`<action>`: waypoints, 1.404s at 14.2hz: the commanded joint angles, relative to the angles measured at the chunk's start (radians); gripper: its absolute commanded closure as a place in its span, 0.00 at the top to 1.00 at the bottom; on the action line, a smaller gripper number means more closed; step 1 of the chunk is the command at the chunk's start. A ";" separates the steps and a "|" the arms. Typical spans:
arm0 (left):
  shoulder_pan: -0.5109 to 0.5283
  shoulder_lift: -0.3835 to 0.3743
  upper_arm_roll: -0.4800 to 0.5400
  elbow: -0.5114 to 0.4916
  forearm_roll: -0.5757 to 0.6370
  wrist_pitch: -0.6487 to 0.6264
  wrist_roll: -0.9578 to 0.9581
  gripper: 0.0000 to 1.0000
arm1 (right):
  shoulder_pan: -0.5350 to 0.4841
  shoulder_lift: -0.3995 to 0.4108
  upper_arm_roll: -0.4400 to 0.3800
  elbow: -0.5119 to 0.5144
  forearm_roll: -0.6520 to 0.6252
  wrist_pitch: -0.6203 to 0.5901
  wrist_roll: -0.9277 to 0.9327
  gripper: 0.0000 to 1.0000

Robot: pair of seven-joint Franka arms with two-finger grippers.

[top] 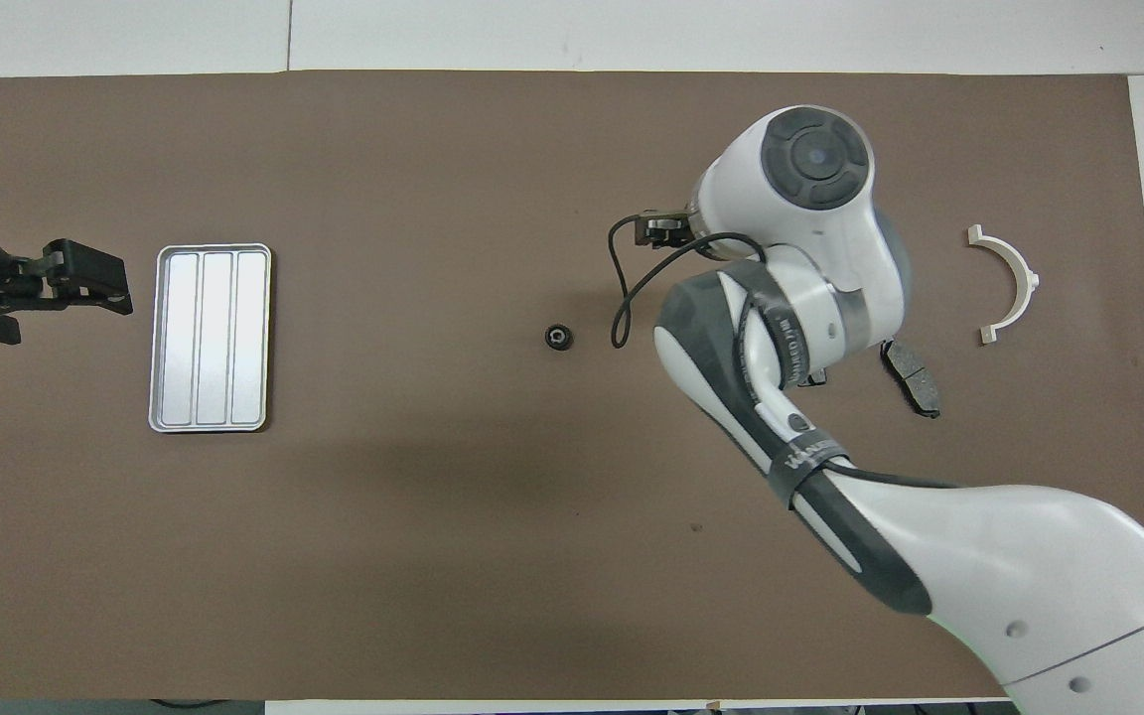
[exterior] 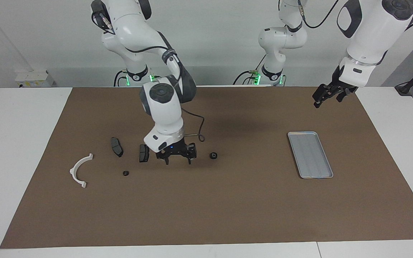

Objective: Pick bearing gear from pile to tray

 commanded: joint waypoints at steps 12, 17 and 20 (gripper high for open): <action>0.003 -0.019 -0.006 -0.021 -0.009 0.027 0.013 1.00 | -0.258 -0.013 0.020 -0.111 0.012 0.046 -0.357 0.92; -0.092 -0.025 -0.009 -0.046 -0.012 0.088 -0.088 1.00 | -0.261 -0.005 0.018 -0.171 0.012 0.109 -0.365 0.93; -0.156 -0.073 -0.011 -0.199 -0.096 0.301 -0.225 1.00 | -0.276 0.005 0.018 -0.171 0.012 0.122 -0.391 0.93</action>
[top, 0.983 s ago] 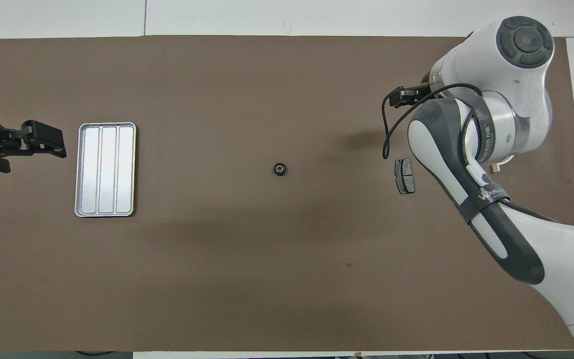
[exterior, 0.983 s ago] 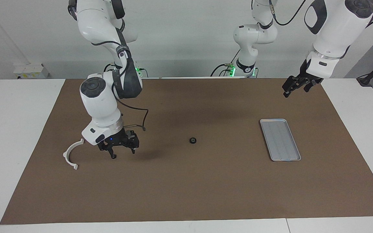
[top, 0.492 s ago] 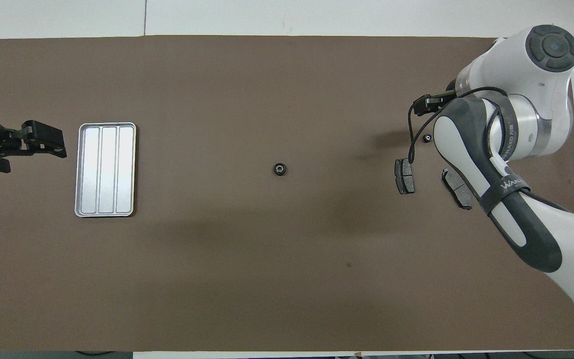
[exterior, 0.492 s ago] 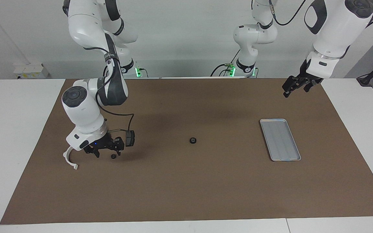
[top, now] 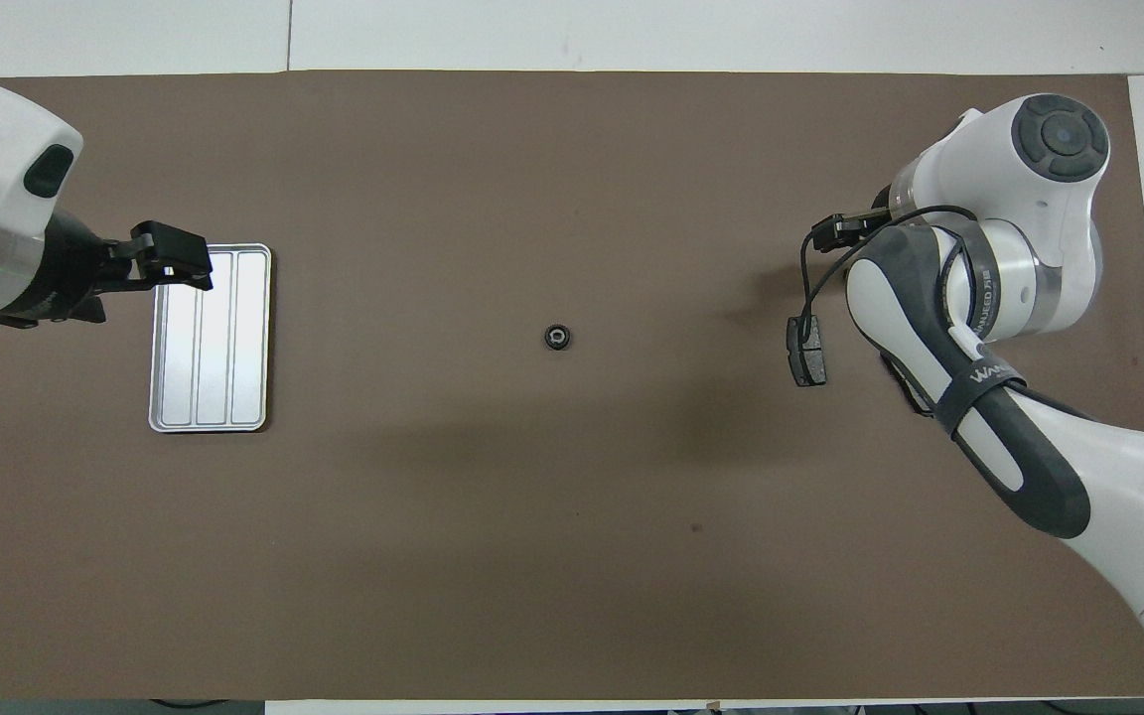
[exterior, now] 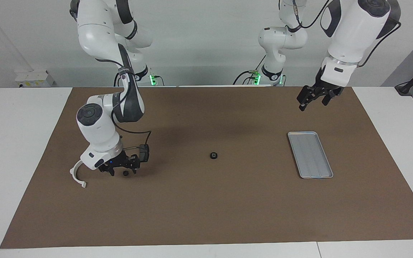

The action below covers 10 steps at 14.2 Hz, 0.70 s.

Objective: Pick bearing gear from pile to tray

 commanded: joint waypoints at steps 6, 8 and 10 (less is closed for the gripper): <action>-0.283 0.132 0.012 -0.143 -0.001 0.253 -0.455 1.00 | -0.025 0.045 0.014 -0.025 0.009 0.095 -0.039 0.93; -0.296 0.187 0.012 -0.135 -0.002 0.272 -0.489 1.00 | -0.017 0.058 0.014 -0.025 0.011 0.105 -0.031 0.93; -0.355 0.314 0.013 -0.062 0.007 0.278 -0.594 1.00 | -0.019 0.058 0.014 -0.025 0.011 0.108 -0.034 0.88</action>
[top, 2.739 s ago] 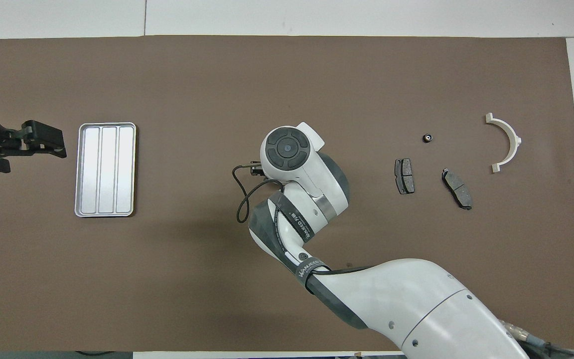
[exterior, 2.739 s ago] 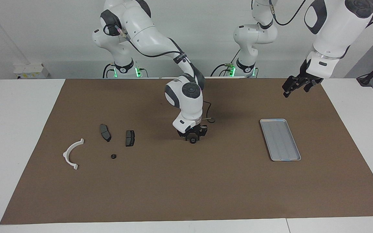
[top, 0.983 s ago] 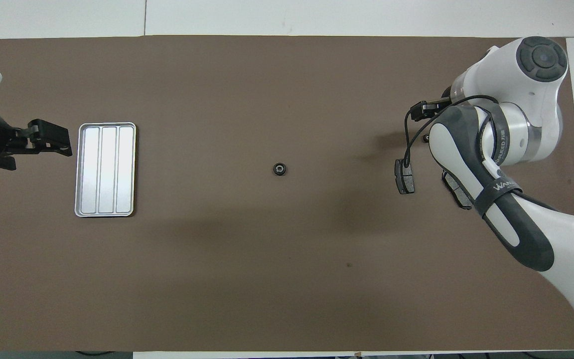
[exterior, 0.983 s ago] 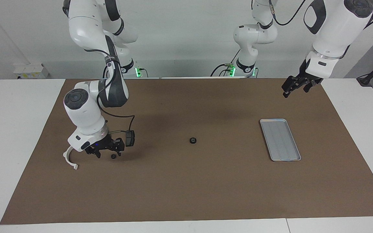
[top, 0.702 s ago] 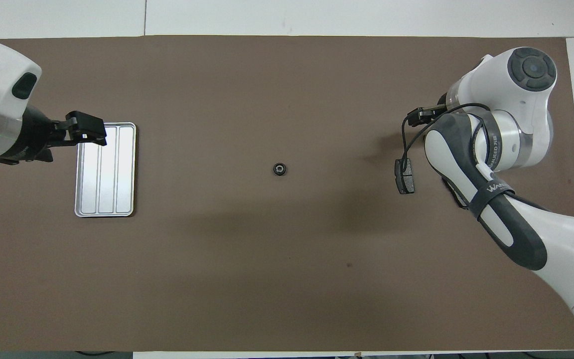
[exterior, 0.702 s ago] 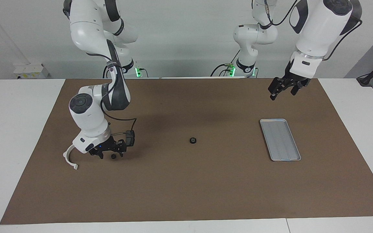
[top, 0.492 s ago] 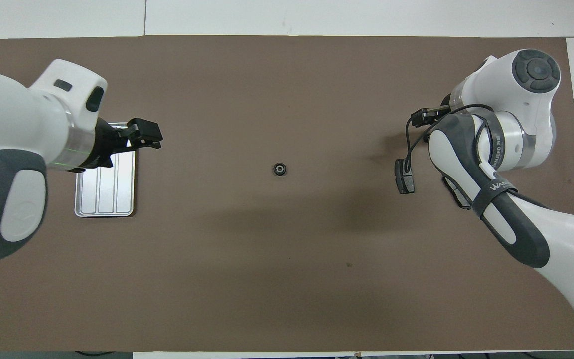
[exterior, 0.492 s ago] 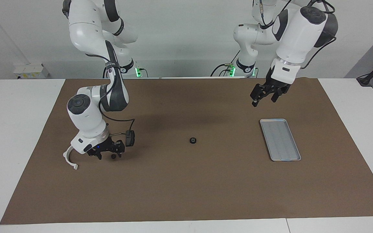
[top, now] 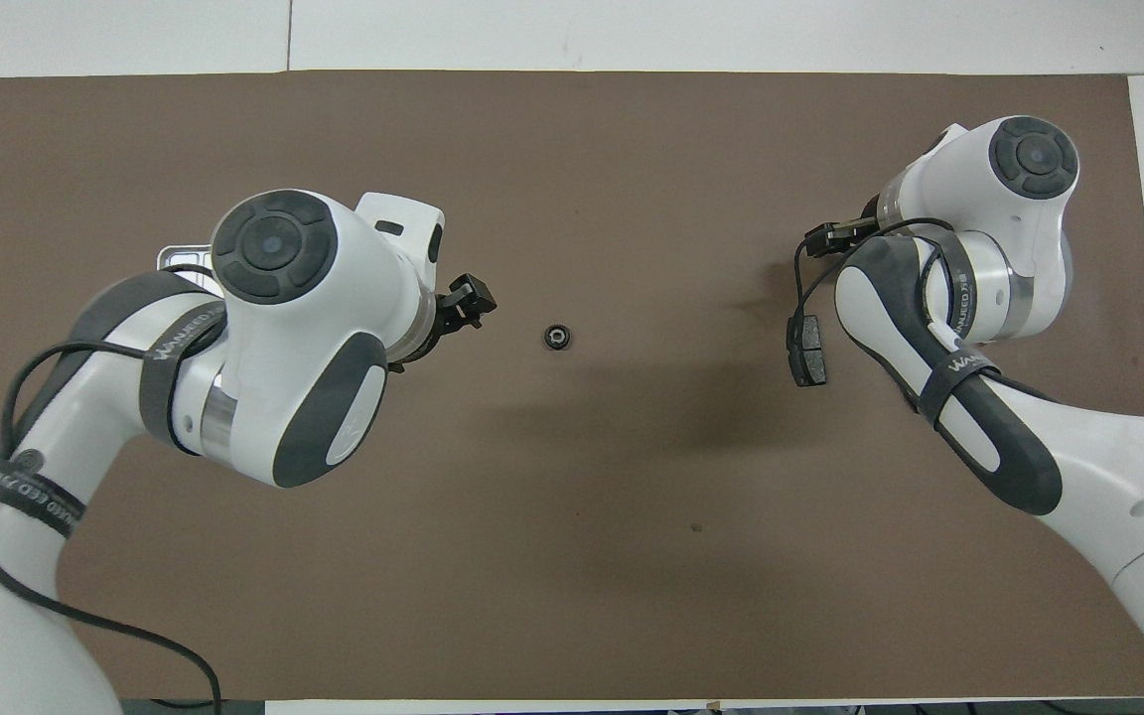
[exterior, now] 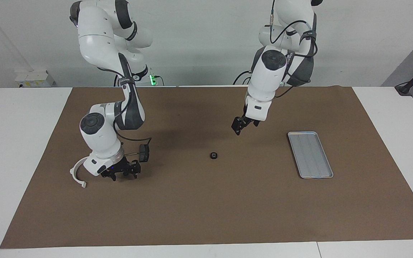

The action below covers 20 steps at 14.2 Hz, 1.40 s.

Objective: Pick bearing gear from pile to tray

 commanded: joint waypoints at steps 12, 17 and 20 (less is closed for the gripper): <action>-0.177 0.389 0.024 0.223 0.049 0.168 -0.316 1.00 | -0.020 -0.023 0.010 -0.050 0.011 -0.033 -0.060 0.74; -0.166 0.394 0.025 0.231 0.048 0.201 -0.317 0.99 | -0.023 -0.040 0.012 -0.050 0.011 -0.068 -0.062 0.74; -0.166 0.394 0.029 0.225 0.049 0.214 -0.317 0.93 | -0.023 -0.045 0.010 -0.050 0.011 -0.074 -0.062 0.74</action>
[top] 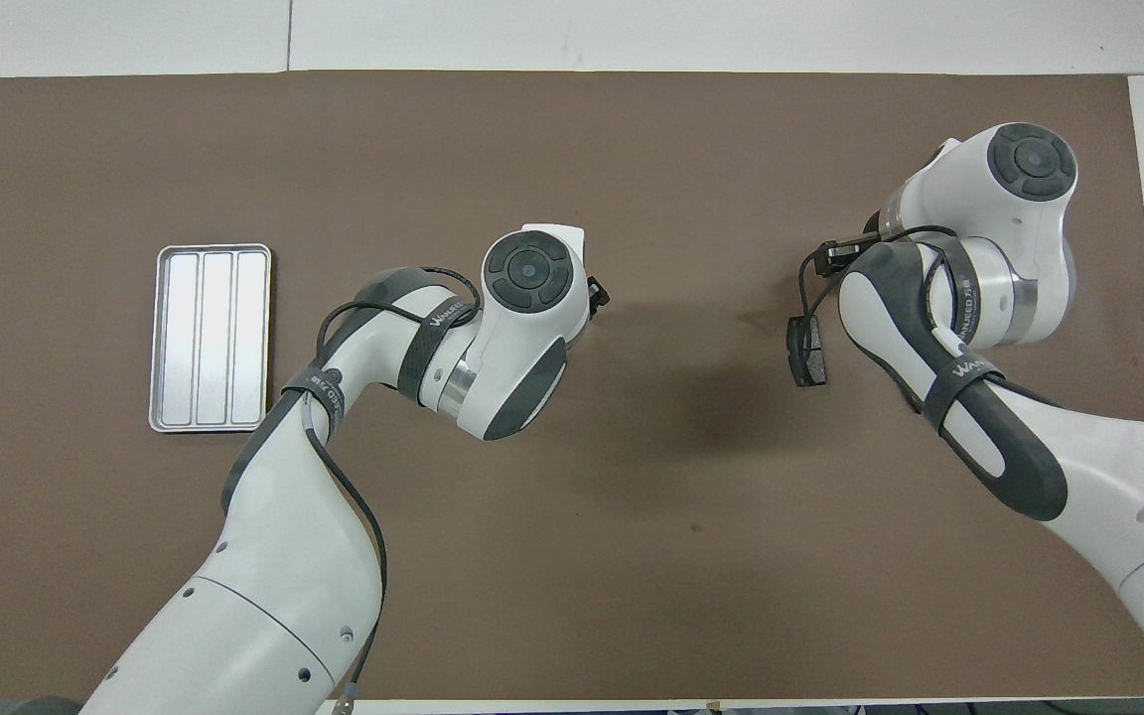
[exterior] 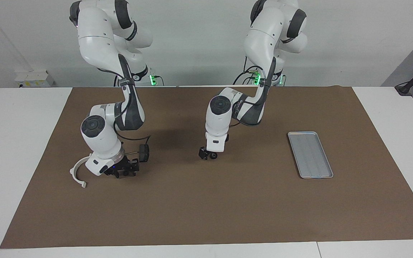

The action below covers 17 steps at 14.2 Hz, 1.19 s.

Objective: Pick bearing gear from pile to tray

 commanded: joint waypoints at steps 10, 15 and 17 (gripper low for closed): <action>-0.011 0.010 0.018 0.025 0.020 -0.078 -0.034 0.00 | -0.015 -0.024 0.011 -0.046 0.011 0.013 -0.036 0.55; -0.005 -0.094 0.059 -0.026 0.029 -0.142 -0.028 0.00 | -0.013 -0.022 0.011 -0.042 0.009 0.013 -0.036 0.00; 0.012 -0.130 0.064 -0.058 0.031 -0.165 -0.018 0.00 | -0.015 -0.018 0.011 -0.029 0.009 0.013 -0.055 0.00</action>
